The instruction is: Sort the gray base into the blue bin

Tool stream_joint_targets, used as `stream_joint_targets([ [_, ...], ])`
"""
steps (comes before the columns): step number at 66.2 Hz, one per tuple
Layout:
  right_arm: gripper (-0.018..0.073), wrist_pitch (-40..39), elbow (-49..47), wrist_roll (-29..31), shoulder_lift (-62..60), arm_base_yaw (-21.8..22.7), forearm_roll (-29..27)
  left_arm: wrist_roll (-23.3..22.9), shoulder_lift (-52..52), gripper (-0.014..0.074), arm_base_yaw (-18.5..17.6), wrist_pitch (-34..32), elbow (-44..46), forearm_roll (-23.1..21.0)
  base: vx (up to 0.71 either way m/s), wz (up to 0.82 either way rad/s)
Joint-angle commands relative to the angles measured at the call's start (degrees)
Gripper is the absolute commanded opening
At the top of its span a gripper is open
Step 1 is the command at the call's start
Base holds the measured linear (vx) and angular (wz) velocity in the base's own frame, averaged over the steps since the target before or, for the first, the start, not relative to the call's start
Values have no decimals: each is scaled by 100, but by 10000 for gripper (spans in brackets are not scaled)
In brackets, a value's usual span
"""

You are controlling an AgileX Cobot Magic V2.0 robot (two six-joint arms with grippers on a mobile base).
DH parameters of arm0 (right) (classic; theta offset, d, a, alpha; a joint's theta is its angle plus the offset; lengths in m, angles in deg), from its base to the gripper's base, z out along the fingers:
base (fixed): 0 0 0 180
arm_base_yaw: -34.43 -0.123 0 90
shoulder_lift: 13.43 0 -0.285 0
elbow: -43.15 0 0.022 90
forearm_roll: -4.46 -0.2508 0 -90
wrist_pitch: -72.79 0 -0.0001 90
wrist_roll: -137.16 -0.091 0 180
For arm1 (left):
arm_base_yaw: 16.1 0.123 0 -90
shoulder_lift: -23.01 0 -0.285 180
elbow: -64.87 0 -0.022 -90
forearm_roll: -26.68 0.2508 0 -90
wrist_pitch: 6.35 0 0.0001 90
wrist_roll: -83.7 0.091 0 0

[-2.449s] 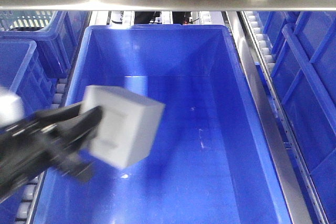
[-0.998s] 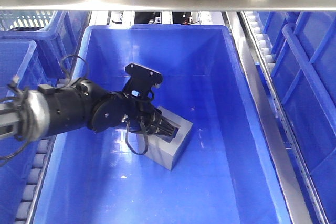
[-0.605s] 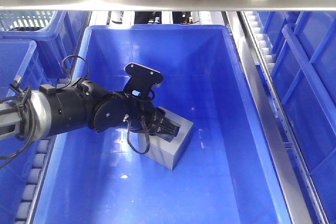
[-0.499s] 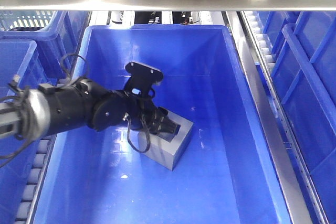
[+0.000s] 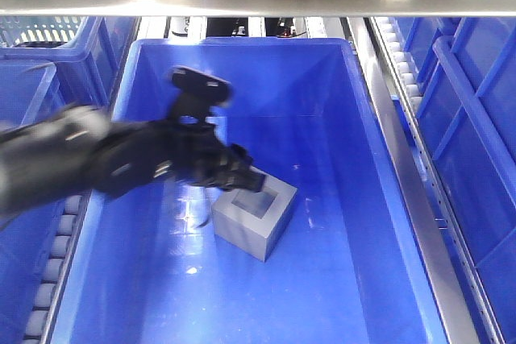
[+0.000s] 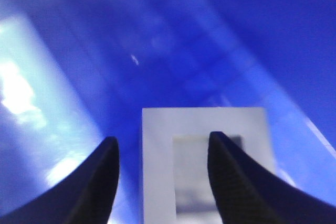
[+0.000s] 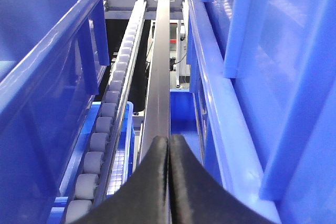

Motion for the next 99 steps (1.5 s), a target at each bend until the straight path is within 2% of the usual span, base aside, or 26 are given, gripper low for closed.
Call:
stream_joint_targets([
  [1, -9, -426, 83, 31, -67, 26, 35, 10, -674, 376, -35, -1011, -362, -33, 0, 0],
  [9, -9, -426, 83, 31, -67, 26, 35, 10, -1267, 376, -35, -1710, -1088, -33, 0, 0],
  [16, -9, -426, 83, 31, -67, 26, 35, 10, -1866, 376, -35, -1894, -1626, -33, 0, 0],
  [35, -9, -426, 83, 31, -67, 26, 35, -31, -3770, 376, -35, -1423, -2732, -33, 0, 0],
  [70, -9, -426, 83, 31, -67, 26, 35, -31, -7185, 363, -35, -507, -4131, -31, 0, 0],
  [81, -9, -426, 83, 31, -67, 26, 35, -31, -7739, 258, -35, -417, -4445, -19, 0, 0],
  [93, -9, -426, 83, 31, -67, 26, 35, -31, -7857, -9, -35, -384, -4555, -24, 0, 0],
  [99, -9, -426, 83, 31, -67, 26, 35, -31, -7857, -7, -35, -384, -4555, -17, 0, 0],
])
